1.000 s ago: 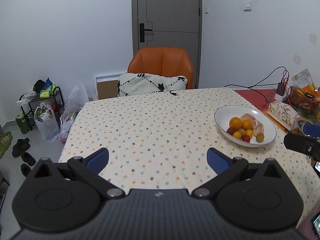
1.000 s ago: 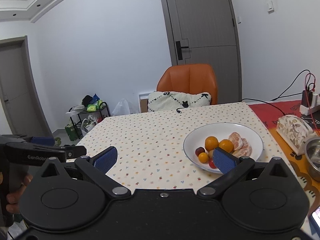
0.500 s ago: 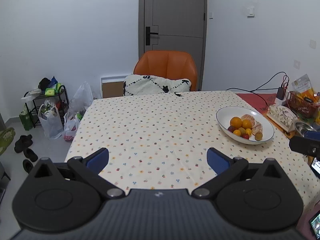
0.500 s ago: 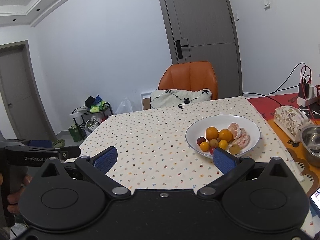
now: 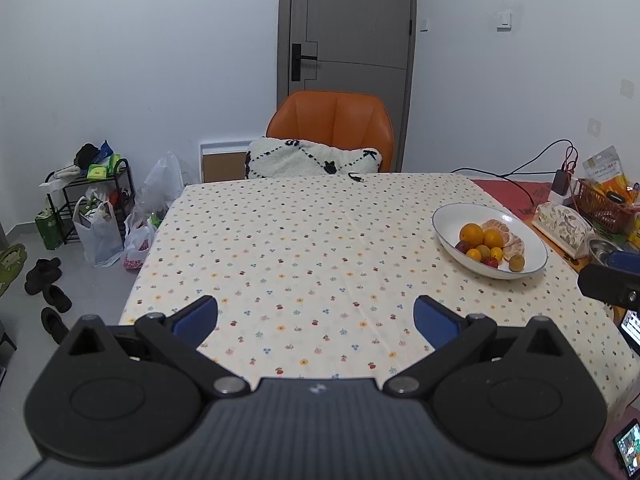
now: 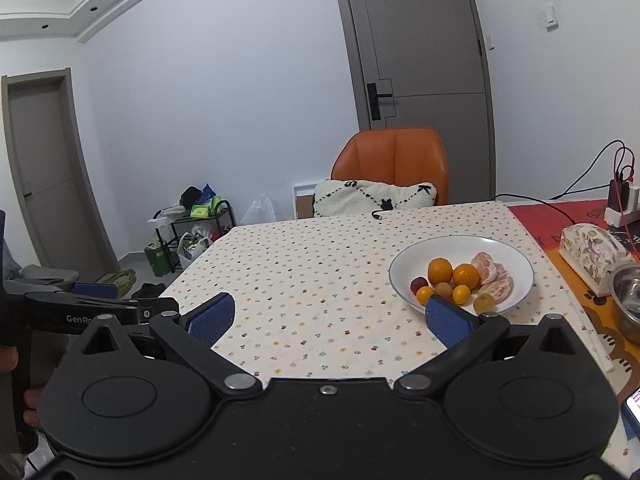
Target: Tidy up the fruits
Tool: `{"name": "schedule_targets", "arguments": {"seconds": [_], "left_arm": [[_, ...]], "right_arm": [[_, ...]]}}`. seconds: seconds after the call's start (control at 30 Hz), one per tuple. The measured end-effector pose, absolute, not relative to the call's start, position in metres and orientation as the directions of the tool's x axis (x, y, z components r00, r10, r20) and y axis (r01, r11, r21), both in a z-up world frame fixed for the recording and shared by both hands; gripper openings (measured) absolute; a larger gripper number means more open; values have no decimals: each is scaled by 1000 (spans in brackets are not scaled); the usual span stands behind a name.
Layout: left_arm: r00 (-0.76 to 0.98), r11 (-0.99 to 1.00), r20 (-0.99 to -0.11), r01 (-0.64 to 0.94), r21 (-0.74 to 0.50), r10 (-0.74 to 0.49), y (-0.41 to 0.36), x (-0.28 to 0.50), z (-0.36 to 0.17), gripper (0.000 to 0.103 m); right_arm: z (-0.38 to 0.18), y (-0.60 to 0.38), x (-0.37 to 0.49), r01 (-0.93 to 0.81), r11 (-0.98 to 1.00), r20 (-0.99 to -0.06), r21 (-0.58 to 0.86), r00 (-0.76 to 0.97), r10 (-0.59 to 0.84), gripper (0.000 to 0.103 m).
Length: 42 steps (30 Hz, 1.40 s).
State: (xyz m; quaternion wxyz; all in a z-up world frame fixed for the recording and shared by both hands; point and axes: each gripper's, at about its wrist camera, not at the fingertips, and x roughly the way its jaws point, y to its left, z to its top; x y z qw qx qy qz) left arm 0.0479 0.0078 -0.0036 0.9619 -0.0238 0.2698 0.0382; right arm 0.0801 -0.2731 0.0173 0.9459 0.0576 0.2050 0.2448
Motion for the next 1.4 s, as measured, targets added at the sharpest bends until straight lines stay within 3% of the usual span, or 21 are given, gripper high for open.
{"name": "schedule_targets", "arguments": {"seconds": [1.4], "left_arm": [[857,996,-514,-74,-47,39,9,44,-1,103]], "right_arm": [[18,-275,77,-446,865,-349,231,791,502,103]]}}
